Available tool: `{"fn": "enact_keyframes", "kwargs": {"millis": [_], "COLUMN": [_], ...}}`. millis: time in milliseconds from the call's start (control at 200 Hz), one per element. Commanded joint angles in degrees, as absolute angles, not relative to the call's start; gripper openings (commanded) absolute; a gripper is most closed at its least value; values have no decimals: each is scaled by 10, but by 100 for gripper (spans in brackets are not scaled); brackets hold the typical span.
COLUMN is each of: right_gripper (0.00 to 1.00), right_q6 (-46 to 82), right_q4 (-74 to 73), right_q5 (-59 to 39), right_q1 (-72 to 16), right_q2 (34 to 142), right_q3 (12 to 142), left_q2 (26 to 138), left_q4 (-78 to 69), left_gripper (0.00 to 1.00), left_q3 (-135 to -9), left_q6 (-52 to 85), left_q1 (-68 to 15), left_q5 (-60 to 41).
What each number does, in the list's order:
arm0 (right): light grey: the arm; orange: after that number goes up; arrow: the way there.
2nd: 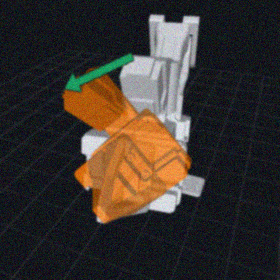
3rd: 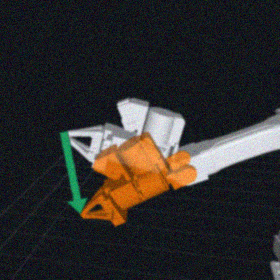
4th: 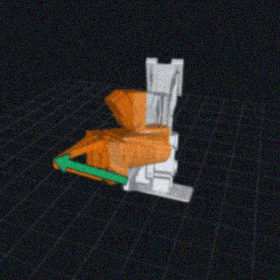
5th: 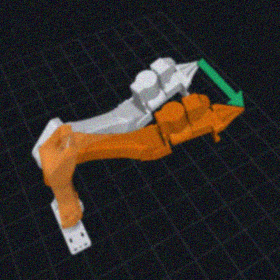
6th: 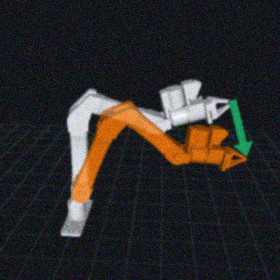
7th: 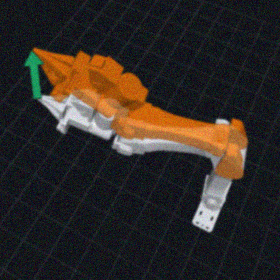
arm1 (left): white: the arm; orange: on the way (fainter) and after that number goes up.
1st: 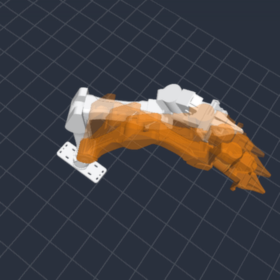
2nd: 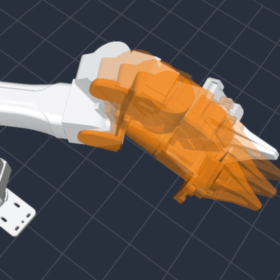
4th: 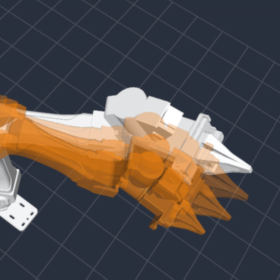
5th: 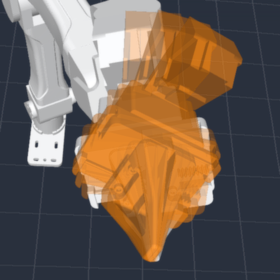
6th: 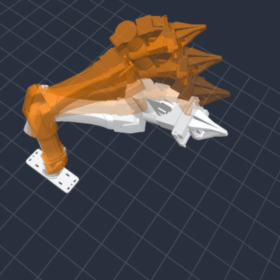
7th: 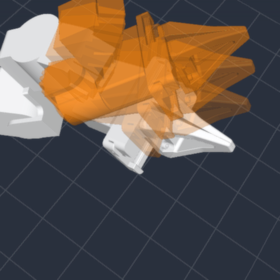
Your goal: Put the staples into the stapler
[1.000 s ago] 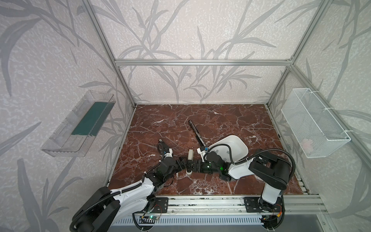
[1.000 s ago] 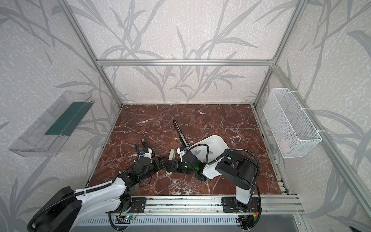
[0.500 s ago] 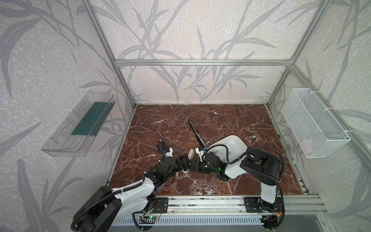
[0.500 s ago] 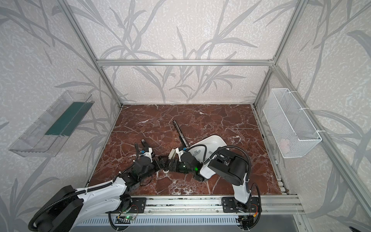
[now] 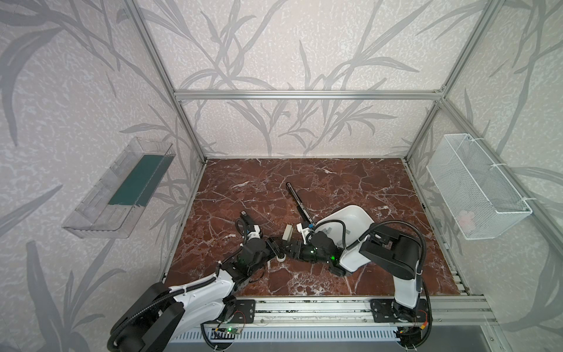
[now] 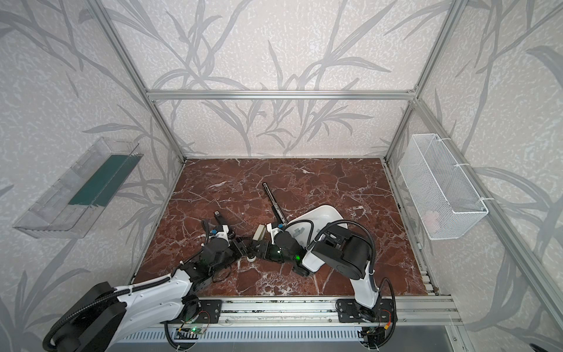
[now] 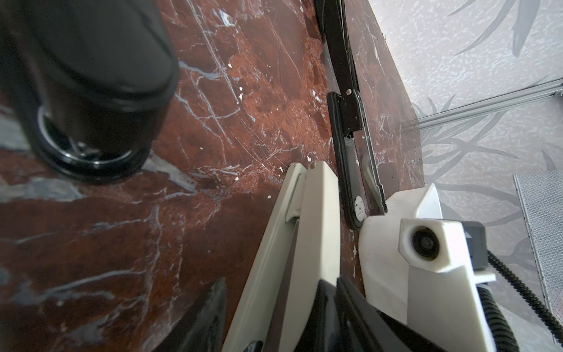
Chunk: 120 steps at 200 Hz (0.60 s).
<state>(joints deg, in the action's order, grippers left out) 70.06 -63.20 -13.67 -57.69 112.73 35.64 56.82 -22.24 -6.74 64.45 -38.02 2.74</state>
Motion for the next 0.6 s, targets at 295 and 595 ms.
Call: {"fn": "enact_keyframes", "kwargs": {"millis": [295, 595], "right_gripper": [55, 58], "right_q6": [737, 748], "right_q4": [-646, -615], "right_q5": [-94, -95], "right_q1": [-578, -583], "right_q2": [1159, 1162], "right_q3": [379, 405], "left_q2": [513, 436], "left_q4": [-175, -96], "left_gripper": [51, 52], "left_q3": [-42, -45], "left_q6": [668, 660], "left_q1": [-381, -372], "left_q5": [73, 104]}}
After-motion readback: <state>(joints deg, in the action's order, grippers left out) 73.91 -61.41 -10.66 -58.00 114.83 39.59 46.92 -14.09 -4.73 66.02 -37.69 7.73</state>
